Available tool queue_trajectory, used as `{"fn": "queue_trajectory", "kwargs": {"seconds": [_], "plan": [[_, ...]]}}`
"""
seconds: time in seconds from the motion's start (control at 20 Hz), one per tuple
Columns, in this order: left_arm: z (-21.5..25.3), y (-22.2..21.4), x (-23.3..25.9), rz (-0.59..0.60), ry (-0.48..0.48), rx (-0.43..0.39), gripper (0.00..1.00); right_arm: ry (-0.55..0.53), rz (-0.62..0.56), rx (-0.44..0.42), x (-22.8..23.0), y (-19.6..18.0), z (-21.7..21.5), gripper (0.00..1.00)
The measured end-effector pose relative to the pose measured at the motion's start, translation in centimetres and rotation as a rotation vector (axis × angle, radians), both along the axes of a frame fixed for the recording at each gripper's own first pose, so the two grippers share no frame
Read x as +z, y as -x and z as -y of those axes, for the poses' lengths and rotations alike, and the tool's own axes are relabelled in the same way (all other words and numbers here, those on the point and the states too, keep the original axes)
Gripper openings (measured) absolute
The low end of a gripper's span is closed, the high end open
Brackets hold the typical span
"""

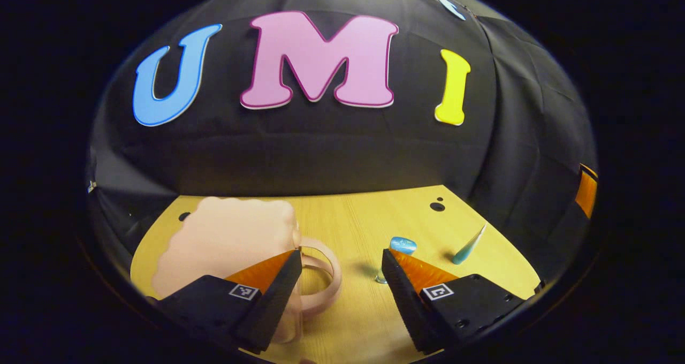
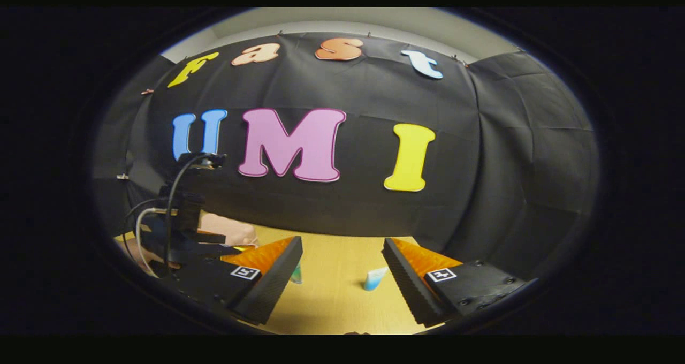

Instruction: First open the suitcase, pack the skin care products into it, and then close the suitcase.

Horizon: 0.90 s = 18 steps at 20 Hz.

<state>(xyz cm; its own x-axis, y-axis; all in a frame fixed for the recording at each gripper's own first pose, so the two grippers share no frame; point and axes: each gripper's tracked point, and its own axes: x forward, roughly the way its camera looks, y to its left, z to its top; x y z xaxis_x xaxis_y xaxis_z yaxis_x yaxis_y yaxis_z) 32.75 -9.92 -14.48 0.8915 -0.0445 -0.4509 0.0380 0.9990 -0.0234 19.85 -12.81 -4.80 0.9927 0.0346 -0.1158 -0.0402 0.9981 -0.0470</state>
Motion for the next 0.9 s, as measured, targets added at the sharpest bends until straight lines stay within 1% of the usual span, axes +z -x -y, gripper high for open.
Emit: {"fn": "queue_trajectory", "kwargs": {"seconds": [0.1,0.25,0.45,0.5,0.55,0.65,0.7,0.8,0.9], "plan": [[0.3,-1.4,-2.5,-0.066,-0.009,0.003,0.95,-0.012,-0.031,0.009,-1.5,-1.1,0.8,0.96],[0.5,-2.6,-5.4,-0.159,-0.020,0.032,0.95,-0.001,-0.065,0.023,-3.5,-2.6,1.9,0.97],[-0.4,-4.3,-9.0,-0.275,-0.056,0.119,0.91,-0.040,-0.153,0.020,-6.6,-3.8,3.4,0.97],[-0.7,-4.6,-9.6,-0.295,-0.064,0.142,0.78,-0.039,-0.162,0.014,-6.9,-4.0,3.9,0.97],[-1.0,-4.7,-9.9,-0.310,-0.068,0.158,0.72,-0.035,-0.157,0.009,-6.9,-4.3,4.3,0.98],[-1.5,-4.7,-10.9,-0.342,-0.068,0.181,0.52,-0.023,-0.135,0.008,-6.5,-4.7,5.0,0.97],[-1.4,-4.3,-10.7,-0.354,-0.051,0.178,0.30,-0.014,-0.132,0.011,-6.6,-4.5,5.2,0.97],[-1.3,-4.7,-10.6,-0.341,-0.029,0.158,0.20,0.004,-0.140,0.020,-7.0,-4.2,5.4,0.97],[-0.9,-4.8,-9.6,-0.326,-0.029,0.127,0.13,0.002,-0.152,0.032,-7.2,-3.7,5.2,0.98]]}}
